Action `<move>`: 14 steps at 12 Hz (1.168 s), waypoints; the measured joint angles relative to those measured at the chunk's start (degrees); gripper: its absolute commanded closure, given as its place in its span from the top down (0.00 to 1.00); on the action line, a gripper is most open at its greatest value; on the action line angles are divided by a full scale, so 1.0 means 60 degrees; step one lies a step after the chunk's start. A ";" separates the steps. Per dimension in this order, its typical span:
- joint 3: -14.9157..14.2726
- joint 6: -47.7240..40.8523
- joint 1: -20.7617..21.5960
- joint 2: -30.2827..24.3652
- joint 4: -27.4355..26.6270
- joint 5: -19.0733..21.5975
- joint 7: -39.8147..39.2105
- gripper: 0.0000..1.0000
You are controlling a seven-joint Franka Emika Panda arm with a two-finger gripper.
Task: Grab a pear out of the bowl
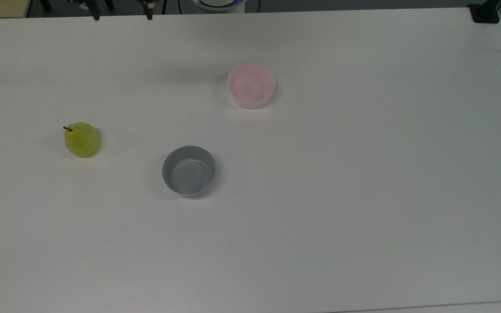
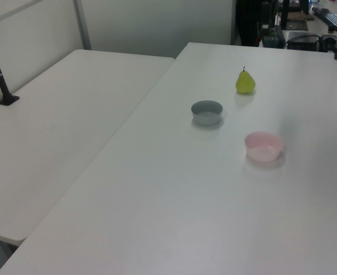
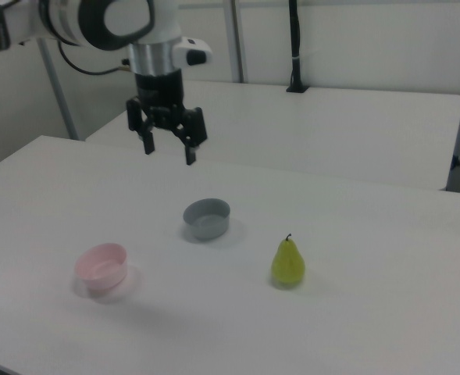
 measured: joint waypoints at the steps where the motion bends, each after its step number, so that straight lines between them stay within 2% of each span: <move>1: 0.0006 -0.0195 0.0227 -0.0225 -0.0010 0.0000 0.0364 1.00; 3: 0.0130 -0.0261 0.0432 -0.0582 -0.0158 0.0004 0.0589 1.00; 5: 0.0516 -0.0232 0.0432 -0.0703 -0.0330 0.0057 0.0593 1.00; 7: 0.0796 0.0823 0.0430 -0.0679 -0.0754 0.0058 0.0612 1.00; 9: 0.0843 0.1754 0.0421 -0.0584 -0.1018 0.0058 0.0612 1.00; 14: 0.0843 0.1916 0.0309 -0.0536 -0.1054 0.0365 0.0229 1.00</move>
